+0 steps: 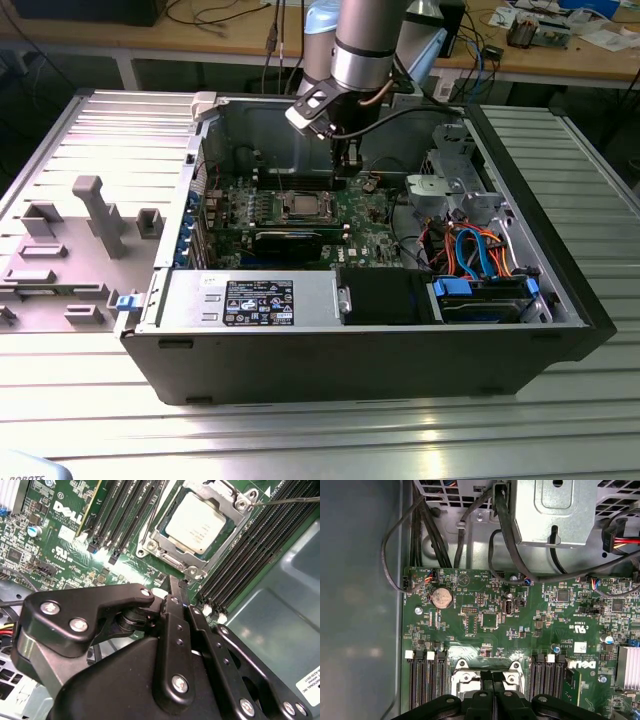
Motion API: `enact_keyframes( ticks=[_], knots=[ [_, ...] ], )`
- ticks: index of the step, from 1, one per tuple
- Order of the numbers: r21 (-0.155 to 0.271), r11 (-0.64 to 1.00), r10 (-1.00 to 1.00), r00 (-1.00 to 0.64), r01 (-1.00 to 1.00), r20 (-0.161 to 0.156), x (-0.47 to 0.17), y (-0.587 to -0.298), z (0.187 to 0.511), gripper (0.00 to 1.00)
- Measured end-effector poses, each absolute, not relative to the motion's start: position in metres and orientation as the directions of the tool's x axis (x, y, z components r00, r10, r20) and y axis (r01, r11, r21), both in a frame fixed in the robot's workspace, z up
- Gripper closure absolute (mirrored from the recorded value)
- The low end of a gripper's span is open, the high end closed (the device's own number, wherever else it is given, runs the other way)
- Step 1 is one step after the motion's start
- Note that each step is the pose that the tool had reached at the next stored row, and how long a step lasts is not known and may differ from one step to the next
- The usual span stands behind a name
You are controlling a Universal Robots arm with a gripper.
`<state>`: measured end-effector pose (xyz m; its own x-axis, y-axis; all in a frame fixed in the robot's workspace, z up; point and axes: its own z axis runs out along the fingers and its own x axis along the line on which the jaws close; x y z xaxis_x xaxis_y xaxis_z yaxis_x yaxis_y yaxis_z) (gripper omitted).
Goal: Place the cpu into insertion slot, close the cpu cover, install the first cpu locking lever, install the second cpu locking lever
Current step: 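Close the cpu cover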
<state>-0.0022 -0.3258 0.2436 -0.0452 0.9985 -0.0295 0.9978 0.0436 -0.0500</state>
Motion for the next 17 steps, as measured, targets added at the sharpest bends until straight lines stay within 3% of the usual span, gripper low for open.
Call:
enact_keyframes(
  ticks=[17],
  knots=[
    [-0.051,0.044,0.999,-0.045,0.998,-0.03,-0.0066,-0.3258,0.2406,0.89]
  ],
)
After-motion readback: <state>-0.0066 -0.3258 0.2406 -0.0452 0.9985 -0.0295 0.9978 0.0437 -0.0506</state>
